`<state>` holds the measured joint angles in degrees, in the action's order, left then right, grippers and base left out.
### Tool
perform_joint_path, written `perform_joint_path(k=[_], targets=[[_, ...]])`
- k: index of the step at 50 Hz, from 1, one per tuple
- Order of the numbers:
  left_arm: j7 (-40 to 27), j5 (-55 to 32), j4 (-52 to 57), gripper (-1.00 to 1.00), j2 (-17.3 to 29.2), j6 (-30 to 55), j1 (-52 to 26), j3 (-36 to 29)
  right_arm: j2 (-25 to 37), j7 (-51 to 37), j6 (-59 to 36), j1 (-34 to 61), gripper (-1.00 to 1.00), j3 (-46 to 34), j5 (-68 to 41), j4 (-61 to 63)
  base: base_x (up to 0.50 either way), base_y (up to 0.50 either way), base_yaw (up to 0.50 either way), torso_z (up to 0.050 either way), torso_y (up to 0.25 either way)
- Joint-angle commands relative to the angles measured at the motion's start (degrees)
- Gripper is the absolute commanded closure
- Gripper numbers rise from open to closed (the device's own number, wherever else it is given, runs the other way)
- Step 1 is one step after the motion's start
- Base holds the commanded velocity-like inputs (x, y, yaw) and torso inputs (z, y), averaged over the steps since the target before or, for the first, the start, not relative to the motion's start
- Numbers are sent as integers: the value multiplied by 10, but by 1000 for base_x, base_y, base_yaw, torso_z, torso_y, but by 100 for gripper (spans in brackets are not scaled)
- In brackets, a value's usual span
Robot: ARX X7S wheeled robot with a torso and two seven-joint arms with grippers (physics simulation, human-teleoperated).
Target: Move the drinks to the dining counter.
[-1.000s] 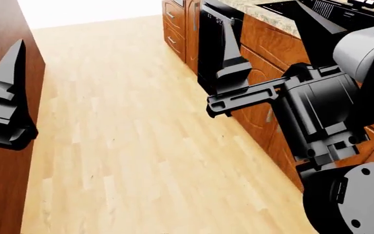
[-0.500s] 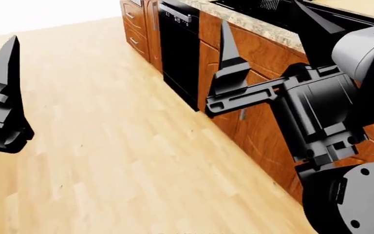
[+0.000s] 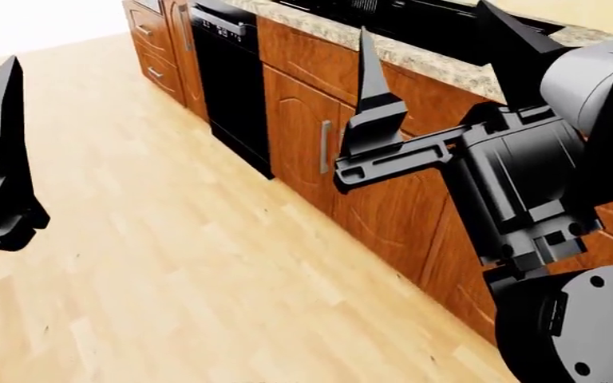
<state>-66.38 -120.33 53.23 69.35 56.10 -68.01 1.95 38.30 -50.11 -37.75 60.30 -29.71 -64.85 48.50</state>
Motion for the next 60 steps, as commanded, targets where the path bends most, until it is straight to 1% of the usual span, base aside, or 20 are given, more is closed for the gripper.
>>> perform_joint_path(k=[1, 8, 20, 35, 49, 60], targets=[[6, 9, -2, -100, -6, 3, 6, 4, -3, -3, -6, 11, -100, -4, -6, -2, -84, -98, -500, 0, 0], [5, 6, -6, -100, -6, 4, -7, -3, -7, -3, -11, 20, -100, -7, -8, -5, -85, -94, -500, 0, 0], [9, 9, 0, -100, -3, 4, 21, 21, -5, -6, -11, 18, -100, -10, -6, -3, -91, -90, -500, 0, 0], [9, 9, 3, -100, -3, 6, 27, 25, -3, -8, -13, 16, -100, -14, -2, -3, -11, -12, -500, 0, 0], [11, 9, 5, -100, -2, 7, 35, 36, -2, 1, -7, 16, -100, -17, 7, 1, 569, 14, -36, 0, 0], [9, 7, 1, -100, -4, 9, 15, 19, -4, -1, -10, 22, -100, -19, 0, -2, 584, 51, 0, 0, 1]])
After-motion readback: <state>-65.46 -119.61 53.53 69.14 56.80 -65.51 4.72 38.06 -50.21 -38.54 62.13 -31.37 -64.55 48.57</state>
